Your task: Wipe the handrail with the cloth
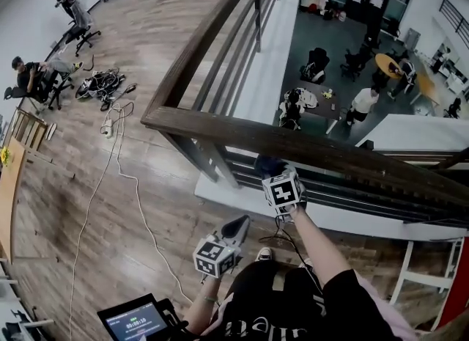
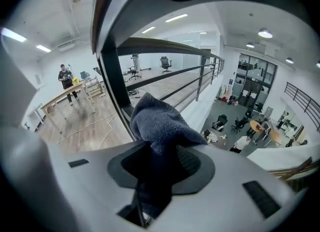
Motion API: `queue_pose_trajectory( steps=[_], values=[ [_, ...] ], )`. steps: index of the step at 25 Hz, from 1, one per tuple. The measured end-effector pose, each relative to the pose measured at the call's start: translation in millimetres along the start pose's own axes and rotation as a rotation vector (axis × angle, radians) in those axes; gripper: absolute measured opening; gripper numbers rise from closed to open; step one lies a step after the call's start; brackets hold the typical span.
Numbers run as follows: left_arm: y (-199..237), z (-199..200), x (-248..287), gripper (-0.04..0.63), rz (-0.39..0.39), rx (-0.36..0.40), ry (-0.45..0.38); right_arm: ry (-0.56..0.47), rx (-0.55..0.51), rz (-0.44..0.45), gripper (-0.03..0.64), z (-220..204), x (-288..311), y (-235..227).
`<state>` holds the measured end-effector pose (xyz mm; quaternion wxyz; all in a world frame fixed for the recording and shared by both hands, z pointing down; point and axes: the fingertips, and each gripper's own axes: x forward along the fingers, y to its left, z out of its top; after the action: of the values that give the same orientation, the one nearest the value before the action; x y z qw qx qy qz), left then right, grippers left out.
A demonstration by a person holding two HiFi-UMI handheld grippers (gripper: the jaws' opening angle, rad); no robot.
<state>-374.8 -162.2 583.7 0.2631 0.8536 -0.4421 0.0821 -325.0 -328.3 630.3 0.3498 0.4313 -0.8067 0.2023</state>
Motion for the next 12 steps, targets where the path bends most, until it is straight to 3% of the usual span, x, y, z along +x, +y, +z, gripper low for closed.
queue_pose_trajectory(
  steps=[12],
  values=[
    [-24.7, 11.7, 34.4, 0.000, -0.062, 0.017, -0.005, -0.015, 0.084, -0.047, 0.109, -33.0, -18.9, -48.0]
  ],
)
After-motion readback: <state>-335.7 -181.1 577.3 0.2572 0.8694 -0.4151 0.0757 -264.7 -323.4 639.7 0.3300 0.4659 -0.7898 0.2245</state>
